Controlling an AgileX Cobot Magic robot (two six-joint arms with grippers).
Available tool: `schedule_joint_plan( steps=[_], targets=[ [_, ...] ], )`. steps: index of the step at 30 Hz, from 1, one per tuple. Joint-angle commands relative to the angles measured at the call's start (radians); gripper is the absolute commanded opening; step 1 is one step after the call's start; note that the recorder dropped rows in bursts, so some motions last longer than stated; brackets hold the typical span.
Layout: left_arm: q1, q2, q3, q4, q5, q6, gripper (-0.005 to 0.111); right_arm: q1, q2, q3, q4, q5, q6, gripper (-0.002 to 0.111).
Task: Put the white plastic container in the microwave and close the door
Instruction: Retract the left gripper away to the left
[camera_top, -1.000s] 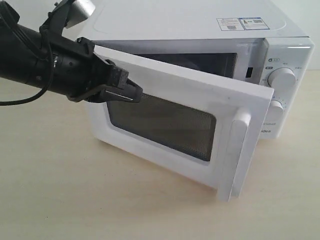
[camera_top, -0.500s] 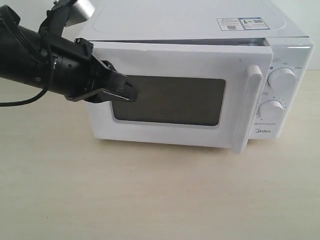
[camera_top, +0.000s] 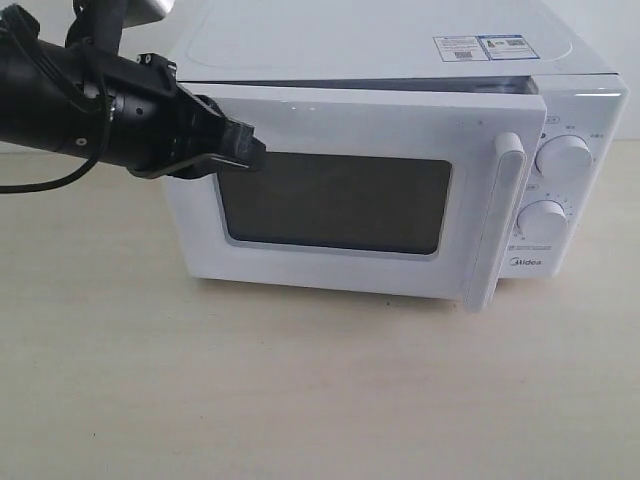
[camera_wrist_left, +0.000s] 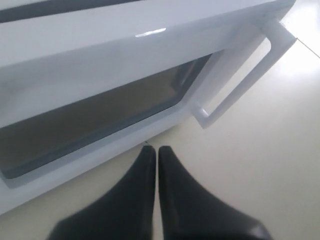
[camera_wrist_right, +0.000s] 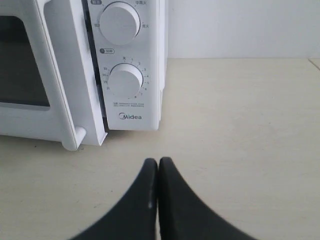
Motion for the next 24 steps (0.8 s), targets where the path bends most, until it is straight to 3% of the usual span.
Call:
schedule_joint_plan(
  steps=[1,7,16,24],
  targets=[
    [0.001,-0.007,-0.005,0.002,-0.02,0.007,0.004,-0.002,-0.005,-0.001,-0.001,-0.058,0.0,0.0],
    [0.001,-0.052,-0.005,0.05,-0.012,0.007,0.004,-0.002,-0.005,-0.001,-0.001,-0.181,0.0,0.0],
    [0.003,-0.221,0.052,0.103,-0.054,-0.004,0.004,-0.002,-0.005,-0.001,0.011,-0.213,0.0,0.0],
    [0.065,-0.407,0.185,0.305,-0.064,-0.192,0.004,-0.002,-0.005,-0.016,-0.015,-0.461,-0.007,0.0]
  ],
)
